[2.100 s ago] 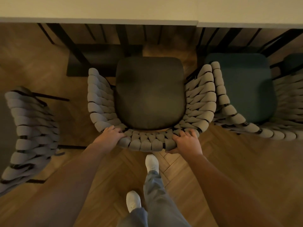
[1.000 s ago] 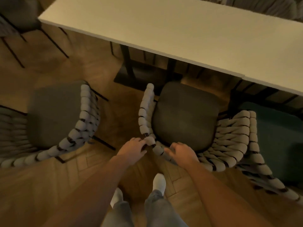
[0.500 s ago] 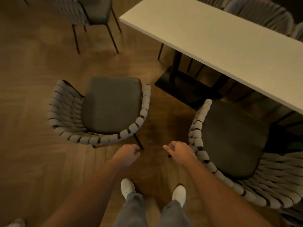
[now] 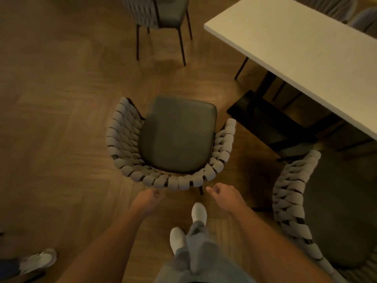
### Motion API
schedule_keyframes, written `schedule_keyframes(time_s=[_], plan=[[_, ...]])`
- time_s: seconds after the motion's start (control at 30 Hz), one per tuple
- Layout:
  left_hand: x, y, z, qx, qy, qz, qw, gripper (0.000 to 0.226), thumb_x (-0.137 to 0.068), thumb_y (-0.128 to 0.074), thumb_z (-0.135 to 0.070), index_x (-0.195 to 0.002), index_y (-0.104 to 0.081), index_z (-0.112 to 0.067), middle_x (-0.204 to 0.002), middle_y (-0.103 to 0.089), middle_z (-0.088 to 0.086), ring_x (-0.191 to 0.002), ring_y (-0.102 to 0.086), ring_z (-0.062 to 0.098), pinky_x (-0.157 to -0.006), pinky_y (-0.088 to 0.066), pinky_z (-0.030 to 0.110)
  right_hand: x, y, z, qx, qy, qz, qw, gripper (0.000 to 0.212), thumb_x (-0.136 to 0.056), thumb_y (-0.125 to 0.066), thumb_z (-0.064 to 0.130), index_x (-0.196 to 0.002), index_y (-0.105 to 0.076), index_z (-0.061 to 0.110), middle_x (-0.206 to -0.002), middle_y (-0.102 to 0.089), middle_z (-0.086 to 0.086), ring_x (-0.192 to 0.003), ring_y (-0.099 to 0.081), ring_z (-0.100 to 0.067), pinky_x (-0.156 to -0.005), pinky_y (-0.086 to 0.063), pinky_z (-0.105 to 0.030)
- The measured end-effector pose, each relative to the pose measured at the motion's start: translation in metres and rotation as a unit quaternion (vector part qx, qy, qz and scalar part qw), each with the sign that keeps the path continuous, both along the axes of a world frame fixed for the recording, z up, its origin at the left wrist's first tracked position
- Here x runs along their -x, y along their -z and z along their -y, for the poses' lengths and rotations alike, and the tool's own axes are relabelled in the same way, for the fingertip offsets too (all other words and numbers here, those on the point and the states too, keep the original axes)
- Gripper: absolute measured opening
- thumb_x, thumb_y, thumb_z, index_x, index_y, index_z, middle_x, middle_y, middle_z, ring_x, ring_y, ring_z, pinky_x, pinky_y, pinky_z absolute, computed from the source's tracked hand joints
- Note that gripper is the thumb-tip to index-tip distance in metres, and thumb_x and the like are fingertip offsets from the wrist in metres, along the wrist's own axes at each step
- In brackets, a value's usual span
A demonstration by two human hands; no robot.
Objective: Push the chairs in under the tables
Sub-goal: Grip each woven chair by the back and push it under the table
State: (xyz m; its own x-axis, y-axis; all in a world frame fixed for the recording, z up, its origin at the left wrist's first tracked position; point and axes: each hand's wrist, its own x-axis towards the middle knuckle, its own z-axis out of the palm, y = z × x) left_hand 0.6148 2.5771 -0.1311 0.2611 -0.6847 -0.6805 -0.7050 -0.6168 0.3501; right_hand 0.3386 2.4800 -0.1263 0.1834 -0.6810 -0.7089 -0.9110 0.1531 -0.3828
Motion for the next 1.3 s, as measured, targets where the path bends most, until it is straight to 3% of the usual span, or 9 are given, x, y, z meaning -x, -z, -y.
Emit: schedule_keyframes(time_s=[0.1,0.23,0.33,0.43,0.57,0.73,0.93,1.1,1.3], plan=[[-0.019,0.009,0.002,-0.019,-0.059,-0.001,0.998,0.02,-0.102,-0.054,-0.034,-0.085,-0.061,-0.025,-0.087,-0.066,0.001,-0.079,-0.061,0.015,-0.07,-0.053,0.035,-0.012,0.011,0.025,-0.038,0.012,0.009,0.999,0.054,-0.099,-0.047,0.063,-0.131,-0.058,0.021,-0.121,-0.065,-0.001,-0.11,-0.06,-0.019,-0.095,-0.051,-0.039],[-0.035,0.014,0.014,-0.033,-0.117,0.003,0.993,0.015,-0.105,-0.052,-0.035,-0.097,-0.058,-0.024,-0.098,-0.063,-0.002,-0.091,-0.061,0.018,-0.076,-0.048,0.034,-0.026,0.027,0.062,-0.074,0.051,-0.017,0.996,0.061,-0.1,-0.044,0.062,-0.129,-0.059,0.011,-0.126,-0.063,-0.011,-0.113,-0.059,-0.027,-0.091,-0.049,-0.039],[-0.049,0.027,0.024,-0.037,-0.148,0.006,0.988,0.032,-0.107,-0.049,-0.04,-0.098,-0.065,-0.014,-0.099,-0.069,0.007,-0.085,-0.059,0.02,-0.073,-0.045,0.036,-0.028,0.045,0.079,-0.084,0.057,-0.062,0.993,0.07,-0.099,-0.038,0.068,-0.127,-0.06,0.007,-0.123,-0.064,-0.014,-0.106,-0.061,-0.028,-0.085,-0.051,-0.038],[-0.065,0.039,0.032,-0.034,-0.215,-0.001,0.976,0.045,-0.108,-0.042,-0.045,-0.119,-0.067,-0.009,-0.117,-0.07,0.018,-0.1,-0.064,0.03,-0.077,-0.043,0.035,-0.032,0.054,0.084,-0.099,0.095,-0.087,0.987,0.075,-0.1,-0.036,0.067,-0.136,-0.054,0.003,-0.13,-0.061,-0.016,-0.114,-0.059,-0.03,-0.089,-0.049,-0.037],[-0.092,0.052,0.042,-0.048,-0.306,0.019,0.951,0.052,-0.111,-0.028,-0.045,-0.147,-0.047,-0.012,-0.138,-0.059,0.021,-0.12,-0.059,0.034,-0.09,-0.046,0.038,-0.041,0.066,0.087,-0.133,0.226,-0.058,0.963,0.083,-0.094,-0.049,0.068,-0.147,-0.042,0.004,-0.136,-0.058,-0.018,-0.12,-0.058,-0.035,-0.088,-0.047,-0.037],[-0.133,0.077,0.054,-0.068,-0.375,-0.005,0.925,0.07,-0.1,-0.046,-0.063,-0.118,-0.066,0.001,-0.112,-0.069,0.023,-0.101,-0.066,0.039,-0.089,-0.054,0.046,-0.043,0.108,0.082,-0.122,0.35,-0.039,0.928,0.104,-0.064,-0.057,0.084,-0.14,-0.05,0.014,-0.12,-0.066,-0.014,-0.105,-0.064,-0.035,-0.092,-0.055,-0.048],[-0.179,0.097,0.07,0.02,-0.533,-0.193,0.823,0.042,-0.086,-0.082,-0.022,-0.122,-0.067,-0.006,-0.111,-0.073,0.015,-0.101,-0.071,0.034,-0.087,-0.06,0.052,-0.077,0.093,0.087,-0.097,0.486,-0.073,0.865,0.093,-0.085,-0.064,0.069,-0.148,-0.036,0.007,-0.136,-0.054,-0.021,-0.118,-0.057,-0.041,-0.093,-0.05,-0.046],[-0.19,0.112,0.079,0.06,-0.5,-0.25,0.827,0.045,-0.087,-0.076,0.002,-0.128,-0.063,-0.008,-0.116,-0.074,0.015,-0.105,-0.072,0.037,-0.084,-0.061,0.058,-0.092,0.099,0.086,-0.017,0.51,-0.126,0.851,0.085,-0.09,-0.061,0.066,-0.141,-0.042,0.001,-0.137,-0.054,-0.026,-0.122,-0.055,-0.045,-0.098,-0.05,-0.051],[-0.201,0.125,0.071,0.053,-0.494,-0.258,0.828,0.059,-0.078,-0.083,-0.003,-0.132,-0.061,-0.011,-0.122,-0.073,0.014,-0.11,-0.072,0.036,-0.086,-0.06,0.06,-0.1,0.094,0.078,0.017,0.509,-0.126,0.852,0.075,-0.096,-0.056,0.06,-0.138,-0.043,-0.001,-0.134,-0.055,-0.03,-0.121,-0.056,-0.047,-0.097,-0.05,-0.054]])
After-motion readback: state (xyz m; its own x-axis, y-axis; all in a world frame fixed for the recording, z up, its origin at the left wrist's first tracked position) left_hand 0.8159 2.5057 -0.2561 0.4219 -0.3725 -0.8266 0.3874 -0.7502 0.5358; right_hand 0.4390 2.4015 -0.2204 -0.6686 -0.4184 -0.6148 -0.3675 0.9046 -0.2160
